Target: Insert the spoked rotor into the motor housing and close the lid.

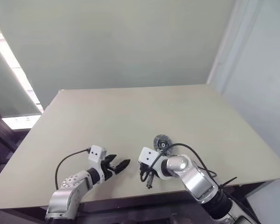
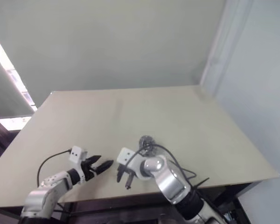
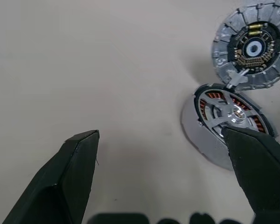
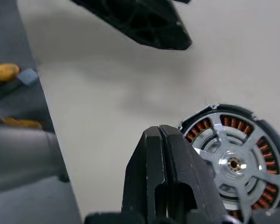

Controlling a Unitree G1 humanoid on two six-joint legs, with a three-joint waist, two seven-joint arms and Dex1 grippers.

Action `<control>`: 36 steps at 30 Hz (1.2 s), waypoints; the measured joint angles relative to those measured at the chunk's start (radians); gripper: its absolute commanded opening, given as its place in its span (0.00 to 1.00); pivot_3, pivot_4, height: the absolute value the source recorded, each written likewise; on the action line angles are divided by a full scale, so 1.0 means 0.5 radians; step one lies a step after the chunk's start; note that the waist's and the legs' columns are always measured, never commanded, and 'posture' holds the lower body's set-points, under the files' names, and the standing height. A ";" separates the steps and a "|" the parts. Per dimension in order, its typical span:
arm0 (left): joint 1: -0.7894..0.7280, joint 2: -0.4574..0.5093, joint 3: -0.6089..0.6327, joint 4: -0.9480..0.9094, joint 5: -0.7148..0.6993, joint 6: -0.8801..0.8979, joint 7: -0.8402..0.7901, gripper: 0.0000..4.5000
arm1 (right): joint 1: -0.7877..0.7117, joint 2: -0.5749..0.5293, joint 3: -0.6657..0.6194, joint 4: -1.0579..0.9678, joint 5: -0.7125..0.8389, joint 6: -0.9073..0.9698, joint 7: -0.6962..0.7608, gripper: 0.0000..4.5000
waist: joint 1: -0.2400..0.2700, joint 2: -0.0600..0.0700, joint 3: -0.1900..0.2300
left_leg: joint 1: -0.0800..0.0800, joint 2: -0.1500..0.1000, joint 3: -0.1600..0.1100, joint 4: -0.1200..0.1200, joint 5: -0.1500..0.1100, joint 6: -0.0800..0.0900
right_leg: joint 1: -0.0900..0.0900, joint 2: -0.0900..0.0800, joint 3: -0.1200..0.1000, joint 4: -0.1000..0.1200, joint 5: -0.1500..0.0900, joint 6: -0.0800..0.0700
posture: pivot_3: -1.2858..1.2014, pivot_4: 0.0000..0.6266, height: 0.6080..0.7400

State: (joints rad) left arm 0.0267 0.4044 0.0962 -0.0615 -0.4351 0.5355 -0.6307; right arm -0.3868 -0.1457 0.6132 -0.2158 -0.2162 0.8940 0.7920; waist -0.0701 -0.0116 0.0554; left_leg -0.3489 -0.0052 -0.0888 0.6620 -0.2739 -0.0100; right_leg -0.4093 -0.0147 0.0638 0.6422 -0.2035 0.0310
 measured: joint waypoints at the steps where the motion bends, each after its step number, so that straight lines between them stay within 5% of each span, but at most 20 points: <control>1: 0.000 0.000 0.000 0.000 0.000 -0.002 0.000 1.00 | -0.010 0.013 0.004 -0.005 0.004 0.041 -0.013 0.00 | 0.000 0.000 0.000 | 0.000 0.000 0.000 0.000 0.000 0.000 | 0.000 0.000 0.000 0.000 0.000 0.000 | 0.52 0.00 1.00; 5: 0.000 -0.007 0.000 0.002 0.000 -0.007 0.004 1.00 | -0.087 -0.056 0.097 -0.003 -0.011 -0.047 -0.059 0.00 | -0.001 0.000 0.000 | 0.000 0.000 0.000 -0.001 0.000 0.000 | 0.000 0.000 -0.001 -0.001 0.000 0.000 | 0.52 0.00 1.00; 8: 0.000 -0.016 0.000 0.006 0.001 -0.013 0.006 1.00 | -0.152 -0.238 0.200 -0.017 -0.048 -0.178 -0.030 0.13 | -0.001 0.000 0.000 | -0.001 0.000 0.000 -0.001 0.000 0.000 | -0.001 -0.001 -0.001 -0.002 0.000 0.000 | 0.52 0.00 1.00; 19: -0.004 -0.030 -0.009 0.062 0.023 -0.048 0.003 1.00 | -0.121 -0.607 0.299 -0.162 -0.072 -0.463 0.082 1.00 | -0.003 0.000 0.000 | -0.004 0.000 -0.002 0.000 0.000 0.000 | -0.003 0.000 -0.004 -0.002 0.000 0.000 | 0.52 0.00 1.00; 36: -0.014 -0.037 -0.022 0.074 0.047 -0.050 -0.006 1.00 | -0.075 -0.703 0.168 0.429 -0.012 -1.167 0.226 1.00 | -0.002 -0.001 0.000 | -0.004 0.000 -0.001 0.000 0.000 0.000 | -0.001 0.000 -0.003 -0.003 0.000 0.000 | 0.52 0.00 1.00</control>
State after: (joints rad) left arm 0.0195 0.3859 0.0852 -0.0244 -0.4116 0.5103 -0.6339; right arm -0.4241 -0.4971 0.6971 -0.0011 -0.2221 0.3107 0.9051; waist -0.0711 -0.0121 0.0556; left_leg -0.3509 -0.0054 -0.0891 0.6620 -0.2739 -0.0099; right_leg -0.4099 -0.0149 0.0623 0.6407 -0.2036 0.0309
